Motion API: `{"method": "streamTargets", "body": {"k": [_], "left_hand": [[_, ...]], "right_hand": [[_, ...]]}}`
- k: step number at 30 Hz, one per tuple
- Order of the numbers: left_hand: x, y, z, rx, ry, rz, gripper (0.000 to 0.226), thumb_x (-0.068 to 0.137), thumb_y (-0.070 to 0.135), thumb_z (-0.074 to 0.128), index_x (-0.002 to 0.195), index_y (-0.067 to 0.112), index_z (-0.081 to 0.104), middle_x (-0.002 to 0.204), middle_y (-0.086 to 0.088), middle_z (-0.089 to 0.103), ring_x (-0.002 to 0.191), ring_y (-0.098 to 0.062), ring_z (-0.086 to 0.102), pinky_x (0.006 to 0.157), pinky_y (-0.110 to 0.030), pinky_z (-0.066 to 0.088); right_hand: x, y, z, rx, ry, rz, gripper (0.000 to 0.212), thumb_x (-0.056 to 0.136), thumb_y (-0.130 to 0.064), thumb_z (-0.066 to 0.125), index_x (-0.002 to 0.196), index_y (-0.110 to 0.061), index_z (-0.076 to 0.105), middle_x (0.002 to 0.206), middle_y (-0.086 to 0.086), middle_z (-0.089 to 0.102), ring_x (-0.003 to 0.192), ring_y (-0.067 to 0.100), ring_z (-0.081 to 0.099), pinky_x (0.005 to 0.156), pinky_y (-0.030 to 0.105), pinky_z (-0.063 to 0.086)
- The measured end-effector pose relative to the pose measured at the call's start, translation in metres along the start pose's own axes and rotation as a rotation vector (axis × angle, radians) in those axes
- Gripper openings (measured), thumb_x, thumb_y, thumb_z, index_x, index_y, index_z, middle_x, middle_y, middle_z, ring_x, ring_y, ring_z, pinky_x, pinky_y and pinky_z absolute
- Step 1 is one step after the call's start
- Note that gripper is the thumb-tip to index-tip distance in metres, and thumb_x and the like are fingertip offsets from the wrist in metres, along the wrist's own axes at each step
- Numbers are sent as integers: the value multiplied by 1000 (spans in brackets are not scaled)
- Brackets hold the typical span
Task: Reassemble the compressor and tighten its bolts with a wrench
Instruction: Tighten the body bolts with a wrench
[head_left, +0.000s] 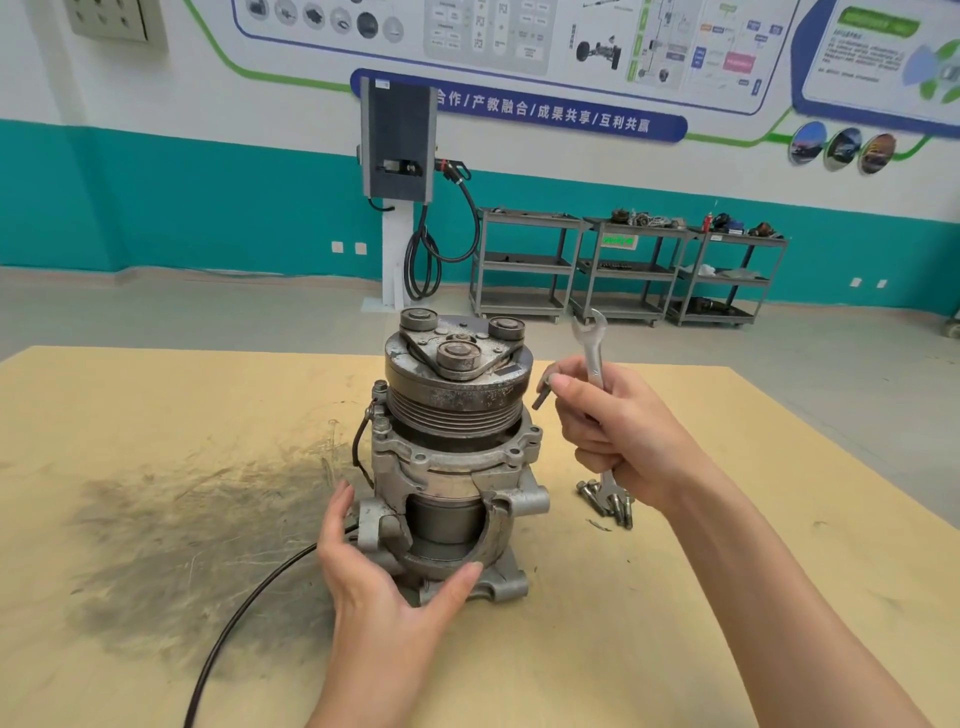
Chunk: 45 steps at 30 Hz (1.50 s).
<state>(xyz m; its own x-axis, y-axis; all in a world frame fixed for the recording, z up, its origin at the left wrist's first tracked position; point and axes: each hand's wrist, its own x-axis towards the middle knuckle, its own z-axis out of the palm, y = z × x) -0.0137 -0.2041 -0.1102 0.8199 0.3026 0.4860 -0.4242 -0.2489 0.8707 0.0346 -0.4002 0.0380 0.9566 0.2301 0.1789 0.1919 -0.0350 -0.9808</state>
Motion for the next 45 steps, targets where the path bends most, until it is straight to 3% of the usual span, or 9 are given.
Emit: {"method": "streamTargets", "body": {"k": [4, 7, 9, 13, 18, 27, 34, 38, 45], "left_hand": [[2, 4, 0, 23, -1, -14, 125, 47, 34, 82, 148, 5, 15, 149, -2, 21, 131, 9, 24, 102, 4, 14], [0, 6, 1, 13, -8, -12, 121, 49, 30, 81, 147, 1, 16, 145, -3, 22, 123, 30, 22, 99, 6, 17], [-1, 6, 1, 19, -9, -8, 121, 52, 29, 86, 147, 1, 15, 145, -1, 22, 121, 33, 19, 99, 6, 17], [-3, 2, 2, 64, 2, 16, 121, 53, 5, 94, 145, -2, 16, 141, -4, 24, 118, 35, 22, 95, 8, 19], [-1, 5, 1, 56, -10, 9, 119, 50, 28, 81, 145, 0, 16, 143, -4, 23, 121, 33, 20, 98, 6, 18], [-1, 3, -1, 63, -32, -1, 117, 53, 34, 81, 146, 12, 15, 145, 1, 22, 125, 30, 18, 99, 6, 16], [-2, 3, -2, 77, -47, 3, 116, 54, 34, 81, 146, 10, 14, 146, 1, 21, 126, 30, 16, 99, 6, 16], [-2, 5, -3, 49, -64, -16, 115, 56, 36, 80, 147, 22, 11, 147, 6, 19, 128, 28, 17, 100, 5, 16], [-3, 6, -3, 29, -71, -33, 119, 61, 41, 87, 147, 16, 10, 145, 4, 19, 125, 31, 16, 98, 7, 16]], "right_hand": [[0, 0, -2, -36, -37, 43, 14, 102, -19, 50, 92, -11, 55, 50, -7, 33, 41, 6, 23, 36, 17, 21], [-2, -1, -7, -106, -78, 81, 12, 102, -19, 50, 97, -9, 55, 51, -6, 32, 43, 7, 22, 37, 18, 19], [-4, -3, -12, -157, -107, 100, 10, 101, -18, 51, 98, -10, 55, 51, -6, 32, 44, 8, 22, 37, 18, 20], [-7, -7, -16, -249, -136, 113, 8, 100, -18, 55, 98, -11, 58, 53, -3, 29, 44, 8, 22, 38, 19, 19], [-9, -10, -14, -354, -112, 69, 10, 101, -20, 53, 95, -13, 59, 49, -10, 34, 43, 6, 25, 39, 18, 22], [-11, -14, -15, -423, -93, 59, 16, 100, -26, 54, 89, -18, 61, 48, -14, 36, 44, 6, 25, 40, 18, 23], [-10, -12, -8, -447, -46, 32, 19, 99, -31, 56, 90, -16, 62, 47, -14, 37, 43, 5, 26, 40, 20, 22], [-8, -10, -6, -424, -7, 22, 18, 97, -30, 59, 95, -12, 62, 48, -13, 37, 43, 5, 26, 41, 21, 22], [-7, -9, -5, -338, 14, 11, 11, 93, -24, 65, 89, -14, 64, 49, -12, 38, 43, 4, 30, 41, 21, 22]]}}
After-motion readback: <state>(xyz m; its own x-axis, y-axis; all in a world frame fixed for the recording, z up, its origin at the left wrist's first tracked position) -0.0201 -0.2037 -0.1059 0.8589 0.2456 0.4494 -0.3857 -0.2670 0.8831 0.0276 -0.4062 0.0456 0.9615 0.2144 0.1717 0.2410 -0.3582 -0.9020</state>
